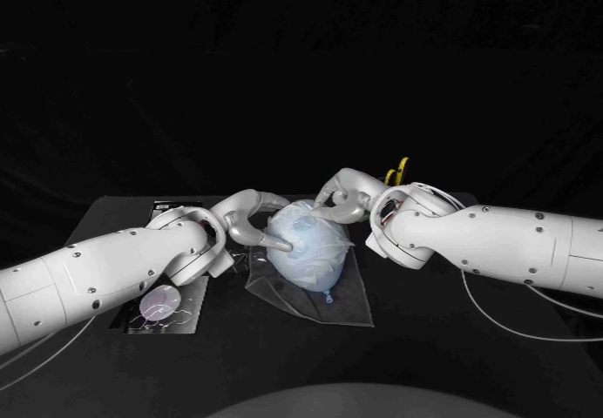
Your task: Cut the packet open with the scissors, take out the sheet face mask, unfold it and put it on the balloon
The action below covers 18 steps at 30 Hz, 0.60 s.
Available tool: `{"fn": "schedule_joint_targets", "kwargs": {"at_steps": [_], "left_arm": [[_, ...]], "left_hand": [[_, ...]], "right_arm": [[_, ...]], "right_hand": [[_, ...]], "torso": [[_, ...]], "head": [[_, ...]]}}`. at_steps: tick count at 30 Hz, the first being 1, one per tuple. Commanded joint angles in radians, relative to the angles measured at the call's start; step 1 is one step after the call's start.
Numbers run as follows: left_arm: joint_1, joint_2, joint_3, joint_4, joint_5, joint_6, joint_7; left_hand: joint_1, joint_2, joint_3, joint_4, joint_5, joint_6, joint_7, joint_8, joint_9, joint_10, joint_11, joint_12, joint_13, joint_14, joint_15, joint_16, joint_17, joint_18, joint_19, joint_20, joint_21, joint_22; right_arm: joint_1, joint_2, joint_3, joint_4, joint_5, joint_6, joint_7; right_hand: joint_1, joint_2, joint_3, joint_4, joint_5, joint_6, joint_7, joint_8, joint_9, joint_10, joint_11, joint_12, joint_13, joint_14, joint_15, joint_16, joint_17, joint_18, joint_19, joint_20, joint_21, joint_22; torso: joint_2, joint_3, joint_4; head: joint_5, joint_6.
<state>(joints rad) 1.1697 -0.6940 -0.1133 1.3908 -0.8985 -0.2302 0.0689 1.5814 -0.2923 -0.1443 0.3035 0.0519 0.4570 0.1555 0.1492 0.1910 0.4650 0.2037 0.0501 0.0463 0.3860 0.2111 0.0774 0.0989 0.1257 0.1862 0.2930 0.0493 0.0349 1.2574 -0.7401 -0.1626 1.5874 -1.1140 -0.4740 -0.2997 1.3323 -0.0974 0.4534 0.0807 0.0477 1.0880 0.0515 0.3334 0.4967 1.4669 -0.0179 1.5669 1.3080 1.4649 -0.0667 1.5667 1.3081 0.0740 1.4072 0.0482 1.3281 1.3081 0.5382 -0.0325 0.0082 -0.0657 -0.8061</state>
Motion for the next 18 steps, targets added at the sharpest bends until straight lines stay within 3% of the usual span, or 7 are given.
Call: {"fn": "schedule_joint_targets", "kwargs": {"at_steps": [1,11,18], "left_arm": [[0.001,0.002,0.001,0.004,0.004,0.013,0.007],[0.001,0.000,0.001,0.004,0.004,0.013,0.006],[0.001,0.000,0.001,0.003,0.004,0.014,0.005]], "left_hand": [[0.000,0.007,0.004,-0.001,0.002,0.002,0.045,0.005,0.001,-0.004,0.005,-0.005,-0.001,-0.005,0.001,-0.003,-0.001,0.011,0.006,-0.001,0.006,0.001],[0.000,0.008,0.006,-0.001,0.002,0.002,0.046,0.005,0.002,-0.006,0.003,-0.006,-0.002,-0.007,0.001,-0.004,-0.001,0.011,0.006,-0.001,0.006,0.001],[0.000,0.008,0.006,-0.001,0.002,0.002,0.046,0.005,0.002,-0.006,0.003,-0.006,-0.002,-0.007,0.001,-0.004,-0.001,0.011,0.006,-0.001,0.006,0.001]], "right_arm": [[-0.003,-0.002,-0.002,0.004,0.003,-0.033,0.018],[-0.004,-0.025,-0.002,0.037,0.024,-0.099,0.070],[-0.005,-0.038,-0.002,0.072,0.023,-0.079,0.091]], "right_hand": [[0.017,0.003,0.013,-0.008,0.001,0.013,-0.005,0.008,0.014,0.104,-0.007,0.004,0.263,0.106,-0.012,0.004,0.263,-0.009,0.002,-0.011,0.008,0.052],[0.016,0.004,0.041,-0.023,0.001,0.016,-0.004,0.015,0.025,0.104,-0.007,0.004,0.263,0.106,-0.013,0.004,0.263,-0.011,0.007,-0.015,0.014,0.059],[0.014,0.005,0.045,-0.025,0.001,0.016,-0.004,0.016,0.027,0.104,-0.007,0.004,0.263,0.106,-0.013,0.004,0.263,-0.011,0.007,-0.015,0.014,0.059]], "torso": [[0.000,0.0000,-0.0002],[0.000,0.0000,-0.0002],[0.000,0.0003,0.0000]], "head": [[-0.001,0.000],[-0.001,0.003],[-0.001,0.001]]}}
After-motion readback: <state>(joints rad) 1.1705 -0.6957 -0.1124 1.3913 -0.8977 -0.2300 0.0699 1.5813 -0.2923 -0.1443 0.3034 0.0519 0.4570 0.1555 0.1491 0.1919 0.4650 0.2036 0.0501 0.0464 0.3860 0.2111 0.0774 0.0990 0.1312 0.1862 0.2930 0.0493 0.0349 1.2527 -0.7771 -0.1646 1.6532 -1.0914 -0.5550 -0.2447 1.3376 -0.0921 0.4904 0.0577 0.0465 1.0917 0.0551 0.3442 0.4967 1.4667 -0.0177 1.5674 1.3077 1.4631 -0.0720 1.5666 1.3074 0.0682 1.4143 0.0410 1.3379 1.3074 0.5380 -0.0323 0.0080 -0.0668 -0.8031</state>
